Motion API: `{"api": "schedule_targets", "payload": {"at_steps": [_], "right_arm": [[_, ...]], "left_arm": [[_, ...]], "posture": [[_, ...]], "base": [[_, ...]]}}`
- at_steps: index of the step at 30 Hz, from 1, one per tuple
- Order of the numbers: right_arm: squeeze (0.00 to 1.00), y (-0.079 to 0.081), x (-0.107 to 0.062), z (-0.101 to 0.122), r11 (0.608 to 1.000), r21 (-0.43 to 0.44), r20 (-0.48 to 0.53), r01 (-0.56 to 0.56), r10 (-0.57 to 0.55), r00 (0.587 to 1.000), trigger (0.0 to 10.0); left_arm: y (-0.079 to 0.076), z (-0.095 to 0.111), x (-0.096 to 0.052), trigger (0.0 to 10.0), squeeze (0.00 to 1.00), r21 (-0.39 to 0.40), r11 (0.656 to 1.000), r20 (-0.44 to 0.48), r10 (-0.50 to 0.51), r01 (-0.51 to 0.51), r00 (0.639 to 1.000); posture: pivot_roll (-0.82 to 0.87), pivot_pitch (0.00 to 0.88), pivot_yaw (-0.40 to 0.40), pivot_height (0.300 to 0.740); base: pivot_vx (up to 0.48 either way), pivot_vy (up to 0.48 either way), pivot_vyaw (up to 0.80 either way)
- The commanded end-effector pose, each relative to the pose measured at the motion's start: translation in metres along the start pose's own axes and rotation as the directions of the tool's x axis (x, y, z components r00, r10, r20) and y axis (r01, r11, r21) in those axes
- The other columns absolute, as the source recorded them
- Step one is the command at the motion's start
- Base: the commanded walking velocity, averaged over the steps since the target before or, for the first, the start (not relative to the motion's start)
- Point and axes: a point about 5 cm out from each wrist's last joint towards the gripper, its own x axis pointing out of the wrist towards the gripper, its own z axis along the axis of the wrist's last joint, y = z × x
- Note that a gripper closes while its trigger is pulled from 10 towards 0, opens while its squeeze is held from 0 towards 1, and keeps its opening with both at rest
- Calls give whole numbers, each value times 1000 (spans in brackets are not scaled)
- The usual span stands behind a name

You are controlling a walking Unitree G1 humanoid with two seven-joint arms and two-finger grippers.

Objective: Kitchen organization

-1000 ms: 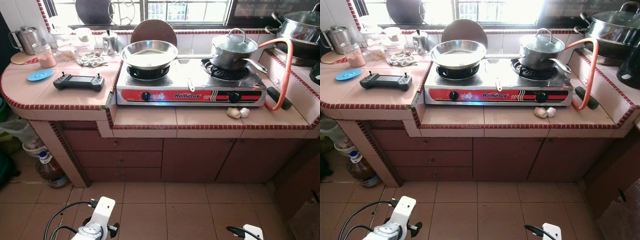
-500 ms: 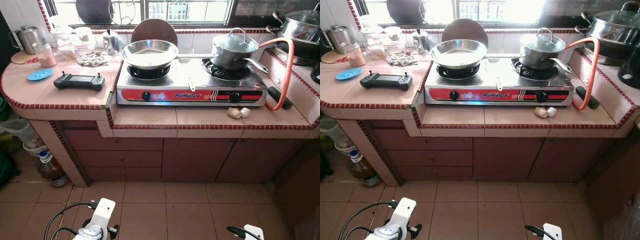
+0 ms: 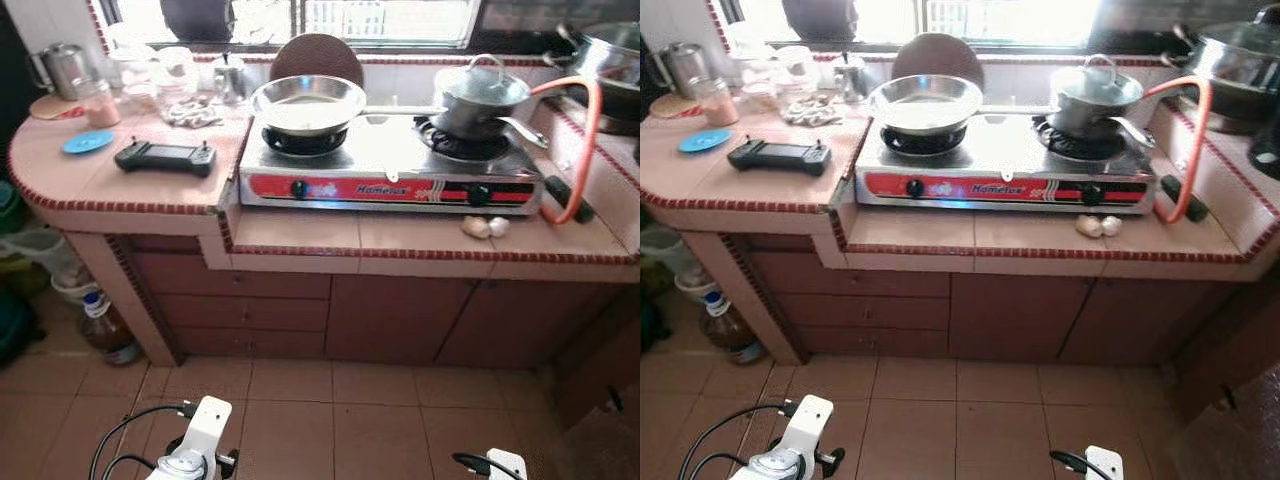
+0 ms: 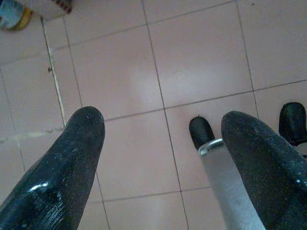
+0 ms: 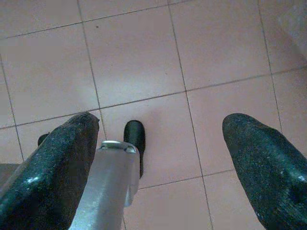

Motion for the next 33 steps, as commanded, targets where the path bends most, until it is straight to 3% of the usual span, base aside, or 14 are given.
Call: {"api": "schedule_targets", "payload": {"at_steps": [1, 29, 33], "right_arm": [[0, -2, 0, 1, 1000, 11, 15, 24, -24, 1000, 10000], [0, -6, -1, -2, 1000, -2, -2, 18, -18, 1000, 10000], [0, -9, -1, 2, 998, 57, 19, 26, -27, 999, 10000]], "left_arm": [[0, 0, 0, 10000, 0, 2, 1000, -2, 5, -5, 1000], [-1, 1, 0, 10000, 0, 0, 1000, -1, 6, -6, 1000], [4, 0, 0, 10000, 0, 27, 999, -2, 20, -20, 1000]], "posture": [[31, 0, -14, 740], [41, 0, -23, 740], [61, 0, -12, 740]], "base": [[0, 0, 0], [0, 0, 0], [0, 0, 0]]}}
